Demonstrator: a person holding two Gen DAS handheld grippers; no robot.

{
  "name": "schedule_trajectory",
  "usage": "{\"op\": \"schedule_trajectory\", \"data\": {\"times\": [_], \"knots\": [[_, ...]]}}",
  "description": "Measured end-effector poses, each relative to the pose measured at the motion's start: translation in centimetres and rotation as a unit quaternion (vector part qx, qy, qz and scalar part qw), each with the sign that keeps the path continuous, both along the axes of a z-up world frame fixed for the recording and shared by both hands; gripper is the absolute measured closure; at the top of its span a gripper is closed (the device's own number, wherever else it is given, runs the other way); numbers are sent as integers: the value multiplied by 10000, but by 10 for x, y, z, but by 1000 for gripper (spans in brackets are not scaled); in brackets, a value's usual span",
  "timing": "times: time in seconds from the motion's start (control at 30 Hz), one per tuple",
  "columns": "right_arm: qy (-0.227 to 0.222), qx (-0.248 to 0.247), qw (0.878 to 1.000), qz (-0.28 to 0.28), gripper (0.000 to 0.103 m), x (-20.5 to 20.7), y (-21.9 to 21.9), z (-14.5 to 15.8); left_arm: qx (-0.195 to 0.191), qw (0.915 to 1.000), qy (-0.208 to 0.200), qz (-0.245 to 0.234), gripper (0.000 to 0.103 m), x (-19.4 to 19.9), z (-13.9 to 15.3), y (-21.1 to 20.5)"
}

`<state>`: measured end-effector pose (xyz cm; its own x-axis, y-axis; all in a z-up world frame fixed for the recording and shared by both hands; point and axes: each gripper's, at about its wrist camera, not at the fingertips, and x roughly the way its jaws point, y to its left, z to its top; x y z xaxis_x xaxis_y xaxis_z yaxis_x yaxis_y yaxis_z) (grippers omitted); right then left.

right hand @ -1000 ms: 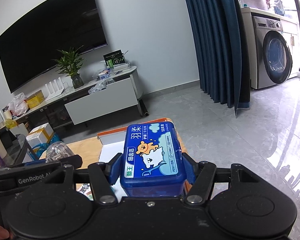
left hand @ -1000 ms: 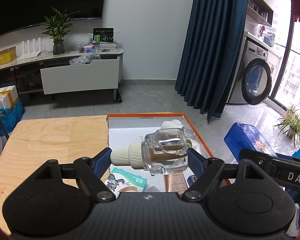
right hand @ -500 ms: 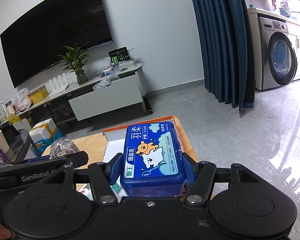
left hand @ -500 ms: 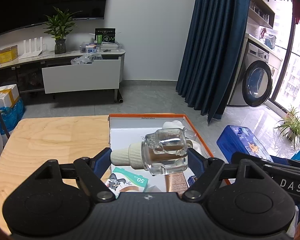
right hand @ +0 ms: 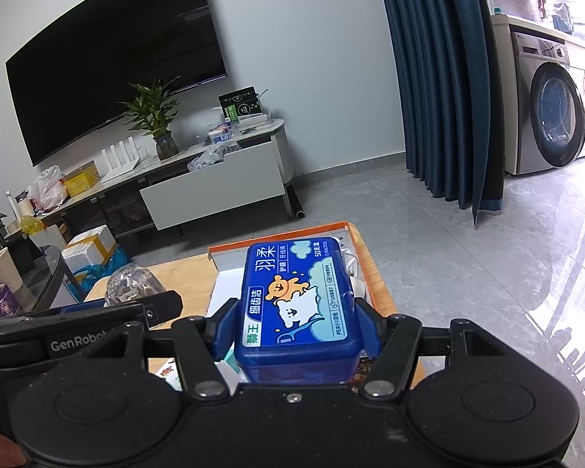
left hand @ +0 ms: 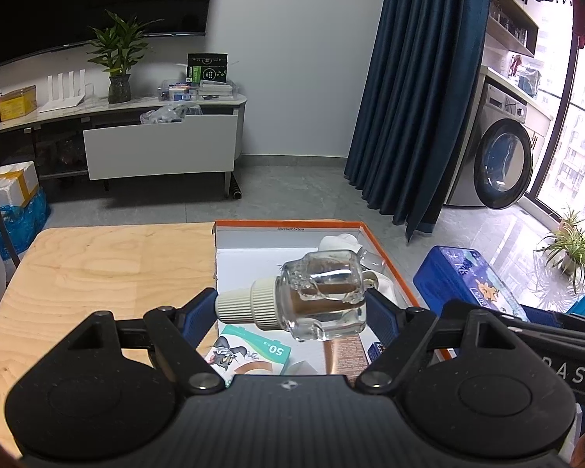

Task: Organize rigid objects
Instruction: 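Carry glass bottle and blue tin over the orange-rimmed box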

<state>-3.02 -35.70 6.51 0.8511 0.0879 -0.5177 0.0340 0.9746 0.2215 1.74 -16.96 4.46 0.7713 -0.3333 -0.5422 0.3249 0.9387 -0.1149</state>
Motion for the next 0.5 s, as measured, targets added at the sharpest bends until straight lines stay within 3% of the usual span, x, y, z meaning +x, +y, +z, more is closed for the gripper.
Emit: {"op": "schedule_trajectory", "data": {"times": [0.5], "knots": [[109, 13, 9999, 47, 29, 8, 10, -7, 13, 10000, 77, 27, 21, 5, -5, 1]]}}
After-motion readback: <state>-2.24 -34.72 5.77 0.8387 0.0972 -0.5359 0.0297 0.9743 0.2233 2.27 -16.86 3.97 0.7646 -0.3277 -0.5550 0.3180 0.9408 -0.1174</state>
